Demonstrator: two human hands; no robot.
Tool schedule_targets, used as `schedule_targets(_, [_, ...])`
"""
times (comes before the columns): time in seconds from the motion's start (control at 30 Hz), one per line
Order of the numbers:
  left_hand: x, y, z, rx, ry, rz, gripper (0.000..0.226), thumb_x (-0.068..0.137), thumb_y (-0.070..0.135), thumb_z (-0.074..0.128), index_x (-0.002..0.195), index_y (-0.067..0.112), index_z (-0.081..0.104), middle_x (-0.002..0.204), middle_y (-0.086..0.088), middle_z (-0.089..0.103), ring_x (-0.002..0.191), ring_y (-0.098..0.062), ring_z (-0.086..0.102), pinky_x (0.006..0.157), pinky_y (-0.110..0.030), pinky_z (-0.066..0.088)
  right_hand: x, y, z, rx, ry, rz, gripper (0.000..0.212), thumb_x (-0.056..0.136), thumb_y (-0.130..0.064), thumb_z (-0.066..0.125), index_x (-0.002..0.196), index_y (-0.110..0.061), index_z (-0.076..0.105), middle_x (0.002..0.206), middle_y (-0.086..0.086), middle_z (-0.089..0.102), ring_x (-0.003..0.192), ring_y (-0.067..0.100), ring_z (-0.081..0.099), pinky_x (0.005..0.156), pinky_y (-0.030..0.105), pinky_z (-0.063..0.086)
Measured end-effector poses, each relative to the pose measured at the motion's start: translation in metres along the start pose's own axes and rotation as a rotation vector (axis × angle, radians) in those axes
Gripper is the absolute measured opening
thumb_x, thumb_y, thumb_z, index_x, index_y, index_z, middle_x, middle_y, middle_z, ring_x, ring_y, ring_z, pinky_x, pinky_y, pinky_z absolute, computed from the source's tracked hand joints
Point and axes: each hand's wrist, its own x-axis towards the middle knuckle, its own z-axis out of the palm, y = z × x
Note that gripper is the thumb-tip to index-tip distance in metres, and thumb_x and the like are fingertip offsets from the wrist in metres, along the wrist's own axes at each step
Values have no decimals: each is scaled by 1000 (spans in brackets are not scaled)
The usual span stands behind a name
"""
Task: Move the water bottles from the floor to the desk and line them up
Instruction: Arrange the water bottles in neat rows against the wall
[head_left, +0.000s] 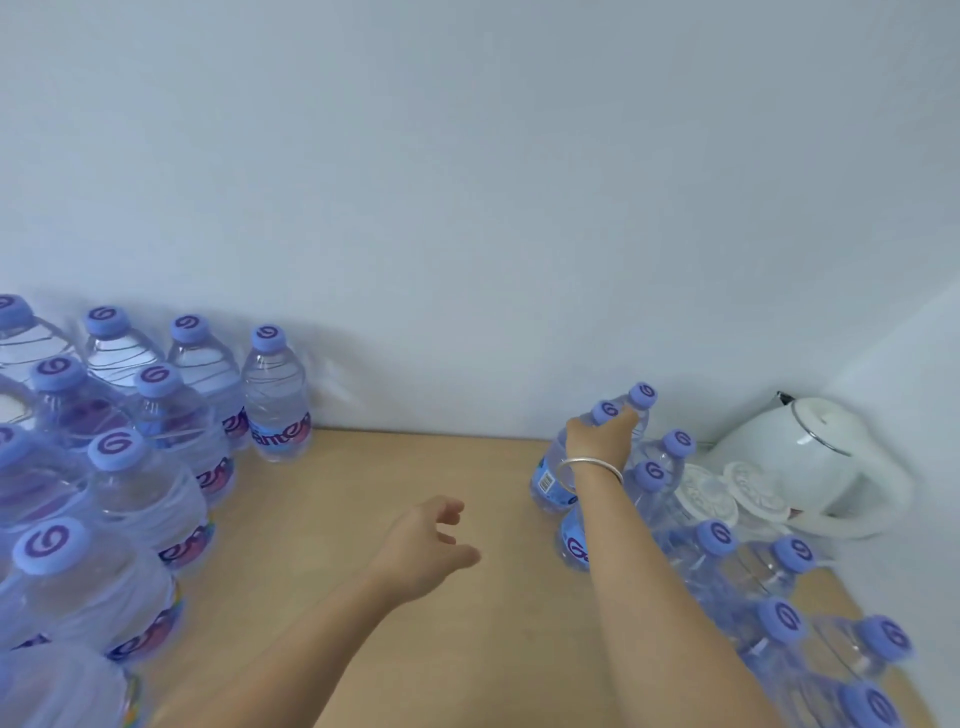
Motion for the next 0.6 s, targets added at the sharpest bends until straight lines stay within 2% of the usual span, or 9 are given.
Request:
schedule_targets(0.07, [0,1,-5,16,8,2,60,77,17,74,132,14,48,115,3,54,93,-13,59,81,-26,49,-2,4,0,5,-2,-32,37,86,-11,60,116,0,41,105,18,56,99,34,56,76,32,39])
schedule_targets(0.13, [2,0,-10,25,8,-1,61,77,18,74,132,14,48,117,2,54,91,-13,59,80,-26,49,-4,7,-1,-45,-52,-111,28,85,-16,64,98,-4,42,94,14,53,89,31,54,72,32,37])
schedule_targets(0.2, [2,0,-14,37,7,1,65,77,17,75,134,14,45,116,3,52,93,-13,57,78,-25,47,-11,8,-3,-110,-96,-200,29,84,-21,65,88,-6,41,84,11,50,78,27,49,67,31,35])
schedule_targets(0.33, [0,2,-15,59,22,11,83,74,21,78,143,16,32,136,1,46,115,-15,50,90,-28,46,-34,-11,-11,-82,-156,-290,30,81,-30,68,87,-7,48,78,2,50,75,24,50,68,31,38])
schedule_targets(0.43, [-11,1,-14,58,69,33,98,70,29,81,147,23,20,145,11,33,130,-12,38,90,-21,39,-58,-33,-17,22,-200,-341,29,79,-33,70,79,-13,49,72,-6,49,73,19,49,69,29,38])
schedule_targets(0.47, [-15,1,-14,44,89,55,99,67,31,82,145,27,21,140,17,33,128,-10,39,87,-17,38,-66,-40,-19,48,-214,-358,29,79,-34,70,75,-15,48,71,-7,49,73,19,49,69,29,39])
schedule_targets(0.53, [-22,2,-15,-70,138,122,88,57,32,85,128,35,34,119,25,45,107,-7,51,71,-10,40,-83,-53,-22,81,-252,-379,30,78,-38,69,72,-17,48,70,-8,50,72,18,50,70,30,41])
schedule_targets(0.6, [-27,0,-20,-177,224,170,70,52,27,85,110,26,46,93,16,56,79,-10,56,55,-8,40,-99,-62,-23,91,-294,-399,33,77,-41,69,71,-14,51,69,-7,51,70,17,51,69,30,42])
